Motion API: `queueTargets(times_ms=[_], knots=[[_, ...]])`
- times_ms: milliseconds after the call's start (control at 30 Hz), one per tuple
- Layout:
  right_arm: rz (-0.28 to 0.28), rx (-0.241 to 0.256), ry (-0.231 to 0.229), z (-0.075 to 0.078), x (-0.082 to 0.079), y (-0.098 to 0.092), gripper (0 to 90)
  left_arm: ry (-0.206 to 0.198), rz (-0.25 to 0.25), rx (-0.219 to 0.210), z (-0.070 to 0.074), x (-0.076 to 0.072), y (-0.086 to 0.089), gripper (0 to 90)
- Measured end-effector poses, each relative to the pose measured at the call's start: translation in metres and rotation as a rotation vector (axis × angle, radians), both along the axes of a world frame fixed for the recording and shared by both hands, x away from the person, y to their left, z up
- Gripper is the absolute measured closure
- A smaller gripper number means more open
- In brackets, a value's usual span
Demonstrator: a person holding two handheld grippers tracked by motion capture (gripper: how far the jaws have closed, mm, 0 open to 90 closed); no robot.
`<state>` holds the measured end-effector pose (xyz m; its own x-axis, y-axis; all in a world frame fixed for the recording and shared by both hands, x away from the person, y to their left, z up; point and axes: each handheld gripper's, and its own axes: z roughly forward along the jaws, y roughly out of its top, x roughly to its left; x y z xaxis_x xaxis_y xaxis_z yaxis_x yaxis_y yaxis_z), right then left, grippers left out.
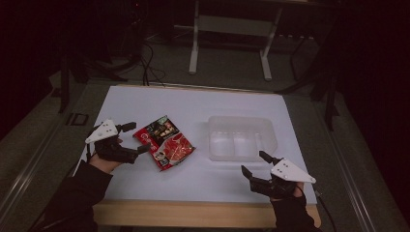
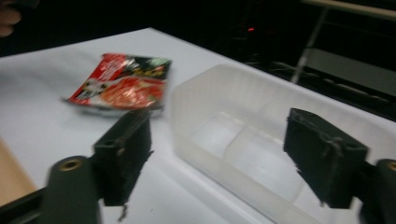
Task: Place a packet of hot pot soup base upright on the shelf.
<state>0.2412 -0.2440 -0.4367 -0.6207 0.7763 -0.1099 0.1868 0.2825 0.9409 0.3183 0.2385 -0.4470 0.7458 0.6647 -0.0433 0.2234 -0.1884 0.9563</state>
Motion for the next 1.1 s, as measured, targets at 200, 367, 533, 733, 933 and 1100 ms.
queueTargets(times_ms=[200, 367, 533, 733, 933, 1100], knots=[[0.015, -0.019, 0.016, -0.001, 0.001, 0.002, 27.0, 0.036, 0.034, 0.004, -0.005, 0.016, 0.006, 6.9], [0.067, 0.003, -0.044, 0.0, -0.001, 0.003, 10.7, 0.069, 0.077, -0.014, -0.012, 0.029, 0.014, 15.5], [0.057, -0.01, -0.054, 0.0, -0.001, 0.003, 10.4, 0.109, 0.133, 0.012, -0.022, 0.043, 0.02, 22.9], [0.019, 0.031, -0.045, 0.0, 0.001, 0.004, 8.9, 0.182, 0.174, 0.043, -0.041, 0.059, 0.024, 29.0], [0.04, 0.029, -0.052, 0.002, -0.003, 0.006, 12.6, 0.224, 0.192, 0.083, -0.058, 0.073, 0.025, 32.4], [0.054, 0.021, -0.051, 0.003, -0.004, 0.008, 13.7, 0.268, 0.212, 0.095, -0.07, 0.081, 0.028, 36.8]])
